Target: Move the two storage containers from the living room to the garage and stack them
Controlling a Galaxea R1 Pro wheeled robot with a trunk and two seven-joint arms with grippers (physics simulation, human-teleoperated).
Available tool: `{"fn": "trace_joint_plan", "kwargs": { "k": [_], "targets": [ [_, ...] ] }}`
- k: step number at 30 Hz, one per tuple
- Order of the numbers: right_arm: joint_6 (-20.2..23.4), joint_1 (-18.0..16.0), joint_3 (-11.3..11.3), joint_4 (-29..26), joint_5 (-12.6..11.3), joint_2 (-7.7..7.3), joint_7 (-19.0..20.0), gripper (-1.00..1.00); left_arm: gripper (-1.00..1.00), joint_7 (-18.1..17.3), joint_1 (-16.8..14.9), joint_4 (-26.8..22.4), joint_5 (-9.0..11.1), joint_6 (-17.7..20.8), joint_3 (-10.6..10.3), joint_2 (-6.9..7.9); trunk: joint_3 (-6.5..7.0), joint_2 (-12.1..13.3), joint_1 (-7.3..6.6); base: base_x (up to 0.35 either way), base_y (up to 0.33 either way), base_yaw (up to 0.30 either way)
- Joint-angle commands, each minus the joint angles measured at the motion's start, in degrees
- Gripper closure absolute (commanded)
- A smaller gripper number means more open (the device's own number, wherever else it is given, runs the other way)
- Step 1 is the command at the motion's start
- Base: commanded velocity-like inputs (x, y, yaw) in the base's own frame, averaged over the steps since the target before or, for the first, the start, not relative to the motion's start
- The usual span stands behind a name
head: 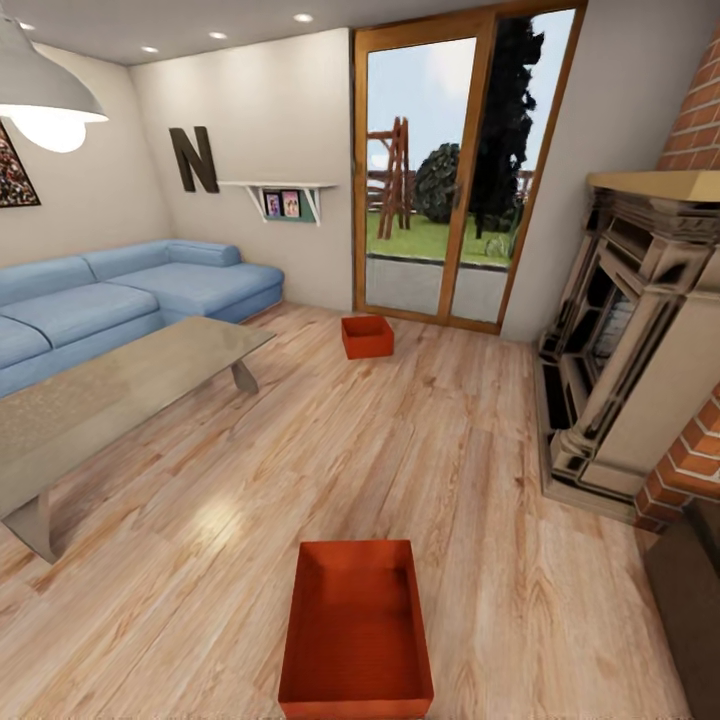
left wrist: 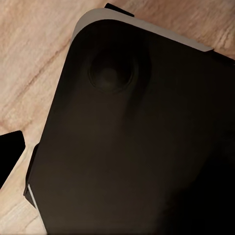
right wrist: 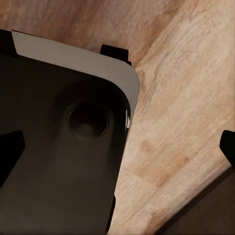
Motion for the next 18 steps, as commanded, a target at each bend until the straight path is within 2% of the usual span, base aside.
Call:
{"fn": "trace_joint_plan", "kwargs": {
  "k": [1, 18],
  "targets": [
    [-0.2, 0.0, 0.4, 0.0, -0.6, -0.01, 0.3, -1.00, -1.00, 0.0, 0.0, 0.0, 0.2, -0.1, 0.0, -0.01, -0.14, 0.0, 0.00, 0.000, 0.000, -0.011],
    [-0.2, 0.0, 0.4, 0.0, -0.6, -0.06, 0.3, -1.00, -1.00, 0.0, 0.0, 0.0, 0.2, -0.2, 0.0, 0.00, -1.70, 0.0, 0.00, 0.000, 0.000, -0.001]
  ]
}}
